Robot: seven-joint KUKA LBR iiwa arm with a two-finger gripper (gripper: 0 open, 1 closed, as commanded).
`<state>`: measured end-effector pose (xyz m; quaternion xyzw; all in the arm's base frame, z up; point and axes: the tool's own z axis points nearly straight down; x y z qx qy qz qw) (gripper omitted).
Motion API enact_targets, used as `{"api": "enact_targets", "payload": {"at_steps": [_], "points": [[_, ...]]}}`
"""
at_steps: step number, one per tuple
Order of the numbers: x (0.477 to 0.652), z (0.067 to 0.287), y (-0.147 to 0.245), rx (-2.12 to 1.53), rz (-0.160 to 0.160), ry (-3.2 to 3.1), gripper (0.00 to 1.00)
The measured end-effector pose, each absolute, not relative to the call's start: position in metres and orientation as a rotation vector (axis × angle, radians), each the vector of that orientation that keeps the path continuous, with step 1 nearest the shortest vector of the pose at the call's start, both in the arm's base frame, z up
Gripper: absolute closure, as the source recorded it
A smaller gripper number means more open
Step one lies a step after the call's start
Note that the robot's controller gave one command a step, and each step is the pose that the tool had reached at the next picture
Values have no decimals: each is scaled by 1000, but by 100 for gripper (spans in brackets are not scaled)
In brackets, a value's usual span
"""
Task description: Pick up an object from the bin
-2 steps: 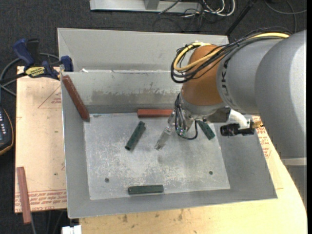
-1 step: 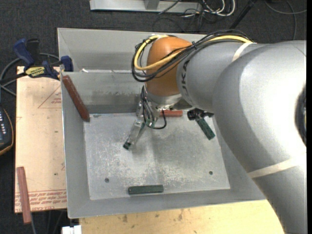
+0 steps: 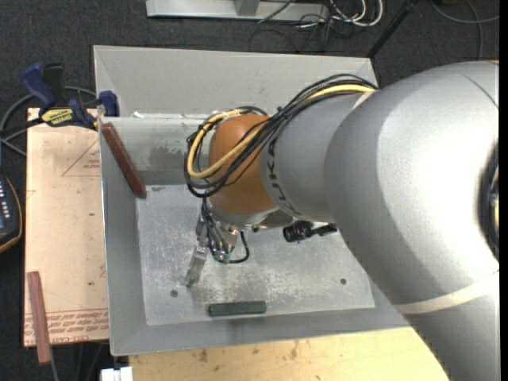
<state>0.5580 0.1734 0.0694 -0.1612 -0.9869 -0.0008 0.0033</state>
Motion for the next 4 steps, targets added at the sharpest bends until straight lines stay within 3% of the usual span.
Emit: {"api": "enact_targets", "payload": {"at_steps": [1, 2, 3, 4], "points": [[489, 95, 164, -590, 2, -3080, 0], [487, 74, 57, -593, 5, -3083, 0], [487, 76, 61, -583, -3, -3087, 100], [529, 200, 36, -586, -3, -3097, 100]]}}
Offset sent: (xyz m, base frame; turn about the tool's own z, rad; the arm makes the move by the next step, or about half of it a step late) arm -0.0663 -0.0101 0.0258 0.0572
